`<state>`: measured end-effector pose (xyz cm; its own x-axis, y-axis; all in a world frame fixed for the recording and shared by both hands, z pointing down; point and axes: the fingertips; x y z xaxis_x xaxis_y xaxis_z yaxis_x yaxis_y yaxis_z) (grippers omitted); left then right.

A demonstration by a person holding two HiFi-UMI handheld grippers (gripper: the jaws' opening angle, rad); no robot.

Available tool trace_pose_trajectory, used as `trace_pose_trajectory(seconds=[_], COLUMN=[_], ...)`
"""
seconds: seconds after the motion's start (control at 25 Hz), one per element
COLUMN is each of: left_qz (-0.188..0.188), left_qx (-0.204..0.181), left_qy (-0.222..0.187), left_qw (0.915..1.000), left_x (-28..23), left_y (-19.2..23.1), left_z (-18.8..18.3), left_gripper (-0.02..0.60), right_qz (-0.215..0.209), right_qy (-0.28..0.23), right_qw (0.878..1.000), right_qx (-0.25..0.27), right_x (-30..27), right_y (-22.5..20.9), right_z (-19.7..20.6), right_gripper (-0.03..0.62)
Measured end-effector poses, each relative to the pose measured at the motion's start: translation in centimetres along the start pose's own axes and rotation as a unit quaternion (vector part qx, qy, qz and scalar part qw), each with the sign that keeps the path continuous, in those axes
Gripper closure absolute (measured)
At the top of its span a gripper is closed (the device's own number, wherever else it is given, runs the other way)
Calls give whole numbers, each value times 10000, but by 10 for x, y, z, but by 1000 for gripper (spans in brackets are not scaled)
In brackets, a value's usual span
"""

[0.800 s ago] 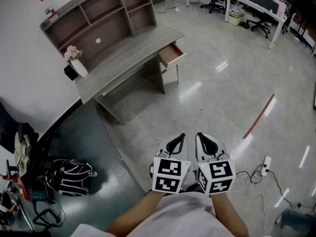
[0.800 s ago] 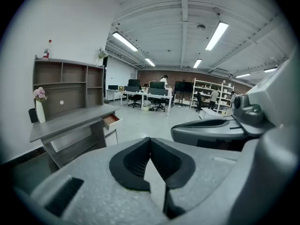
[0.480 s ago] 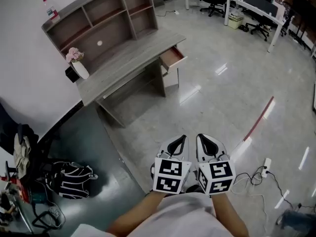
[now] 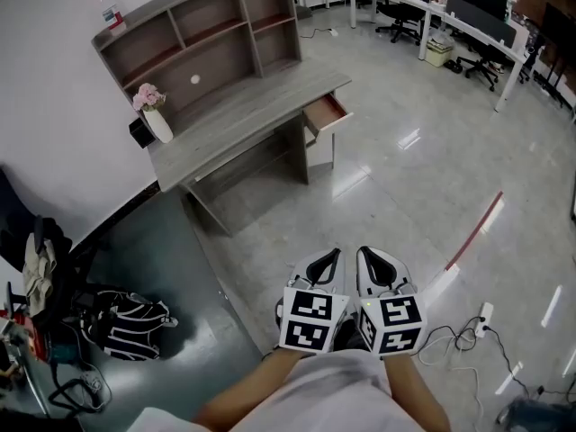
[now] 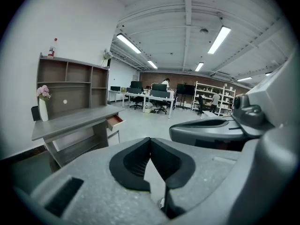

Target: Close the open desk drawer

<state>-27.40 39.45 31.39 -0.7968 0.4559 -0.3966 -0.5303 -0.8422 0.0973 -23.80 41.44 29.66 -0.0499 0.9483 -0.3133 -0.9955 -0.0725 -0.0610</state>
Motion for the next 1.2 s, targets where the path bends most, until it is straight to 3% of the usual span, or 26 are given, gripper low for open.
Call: trace_pose_trajectory(seconds=[0.52,1.2], left_qz=[-122,-352], left_qx=[11,-12], left_qy=[58,319], left_qw=[9999,9989], left_x=[-51,-221], left_y=[26,54], left_z=[-15,-87], left_gripper=[577,577], right_qz=[-113,-315], right_qy=[3,129], right_qw=[9999,9989], right_qx=[-69,-322], right_x=[-52,-176], right_y=[-30,-165], right_z=[-8,-49], right_gripper=[594,594])
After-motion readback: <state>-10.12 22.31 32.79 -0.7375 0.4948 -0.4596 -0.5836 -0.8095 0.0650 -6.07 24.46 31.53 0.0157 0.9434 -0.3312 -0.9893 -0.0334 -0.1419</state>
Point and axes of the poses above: the fingertips, and each gripper's own axes: x backward along the fingers, y to its left, z out of its underside, and after that the axes turned 1 degree about -y, right-handed
